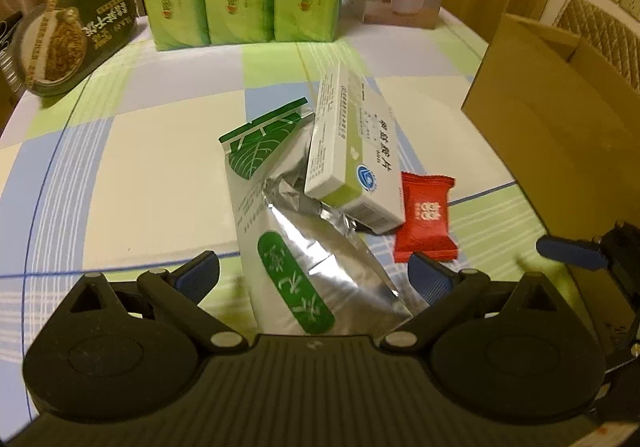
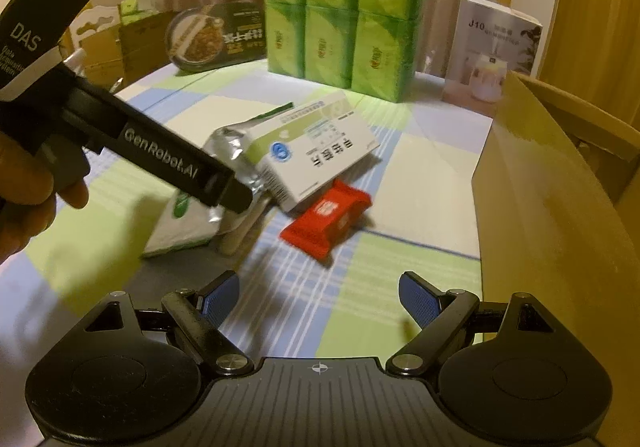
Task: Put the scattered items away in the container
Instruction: 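Grasp the silver foil bag with the left tool while the right tool grasps the red candy packet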
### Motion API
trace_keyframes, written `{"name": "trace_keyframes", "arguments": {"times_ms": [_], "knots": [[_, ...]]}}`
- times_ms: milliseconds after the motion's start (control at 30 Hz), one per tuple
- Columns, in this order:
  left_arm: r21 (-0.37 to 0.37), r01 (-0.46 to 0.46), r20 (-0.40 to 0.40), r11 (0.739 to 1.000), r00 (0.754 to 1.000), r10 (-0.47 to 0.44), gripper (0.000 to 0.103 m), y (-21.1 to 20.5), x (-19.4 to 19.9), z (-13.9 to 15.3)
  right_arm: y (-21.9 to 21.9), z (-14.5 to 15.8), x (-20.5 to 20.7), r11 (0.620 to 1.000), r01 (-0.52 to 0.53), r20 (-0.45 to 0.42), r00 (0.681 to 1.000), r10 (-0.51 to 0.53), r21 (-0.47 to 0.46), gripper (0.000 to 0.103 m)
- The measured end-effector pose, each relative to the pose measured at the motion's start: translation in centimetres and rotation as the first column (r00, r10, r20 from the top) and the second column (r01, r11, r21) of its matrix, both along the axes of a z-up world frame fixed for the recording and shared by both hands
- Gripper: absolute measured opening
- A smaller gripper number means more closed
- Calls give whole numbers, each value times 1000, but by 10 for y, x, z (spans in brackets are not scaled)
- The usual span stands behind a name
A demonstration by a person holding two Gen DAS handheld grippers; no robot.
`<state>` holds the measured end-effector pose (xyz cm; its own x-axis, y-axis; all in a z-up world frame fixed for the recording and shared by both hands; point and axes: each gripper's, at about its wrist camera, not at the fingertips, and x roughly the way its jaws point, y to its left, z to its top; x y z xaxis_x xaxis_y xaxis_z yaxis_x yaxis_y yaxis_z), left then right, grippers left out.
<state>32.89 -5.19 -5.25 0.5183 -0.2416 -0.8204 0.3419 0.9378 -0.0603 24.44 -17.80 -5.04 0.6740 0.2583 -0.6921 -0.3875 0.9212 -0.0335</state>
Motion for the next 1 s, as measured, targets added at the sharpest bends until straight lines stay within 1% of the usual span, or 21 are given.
{"name": "trace_keyframes", "arguments": {"times_ms": [133,167,233,267,333,400,500,633,733,833,867,900,933,967,1000], "knots": [[31,27,-26,999,999,-26,98,-6,12,-11,0,-5,15,1000,17,-8,1000,-17,8,84],[38,34,-29,999,999,-33,96,-7,13,-14,0,-6,17,1000,20,-8,1000,-20,10,84],[44,50,-32,998,998,-49,91,-6,15,-18,0,-8,21,1000,27,-10,1000,-26,14,84],[29,56,-37,998,998,-55,85,-4,15,-19,-1,-8,23,999,33,-10,999,-33,17,84],[9,56,-38,998,998,-56,81,2,14,-17,-3,-9,27,999,47,-10,999,-46,27,84],[2,59,-27,998,998,-59,71,7,11,-14,-4,-10,31,997,67,-12,998,-67,45,84],[-16,62,-25,998,998,-62,63,19,7,-9,-5,-11,38,993,92,-15,996,-92,78,84],[-13,65,-22,998,998,-65,60,33,2,-6,-1,-13,49,984,127,-38,992,-123,122,84],[-5,59,-17,998,998,-59,60,43,-3,-6,5,-14,57,981,138,-49,990,-132,134,80],[-5,48,-16,999,999,-48,60,51,-10,-5,9,-17,67,978,155,-71,987,-146,140,71],[-8,43,-15,999,999,-43,60,53,-13,-5,9,-18,70,976,162,-80,985,-152,144,65],[-9,39,-15,999,999,-39,60,55,-16,-5,10,-19,71,975,167,-85,984,-156,145,56],[-9,35,-15,999,999,-35,60,56,-19,-5,10,-19,72,975,172,-83,983,-161,139,52],[-9,32,-14,999,999,-32,59,57,-22,-5,11,-18,71,976,174,-82,983,-165,131,39],[-11,26,-13,1000,1000,-26,58,59,-25,-4,12,-18,69,975,176,-85,982,-166,134,33]]}}
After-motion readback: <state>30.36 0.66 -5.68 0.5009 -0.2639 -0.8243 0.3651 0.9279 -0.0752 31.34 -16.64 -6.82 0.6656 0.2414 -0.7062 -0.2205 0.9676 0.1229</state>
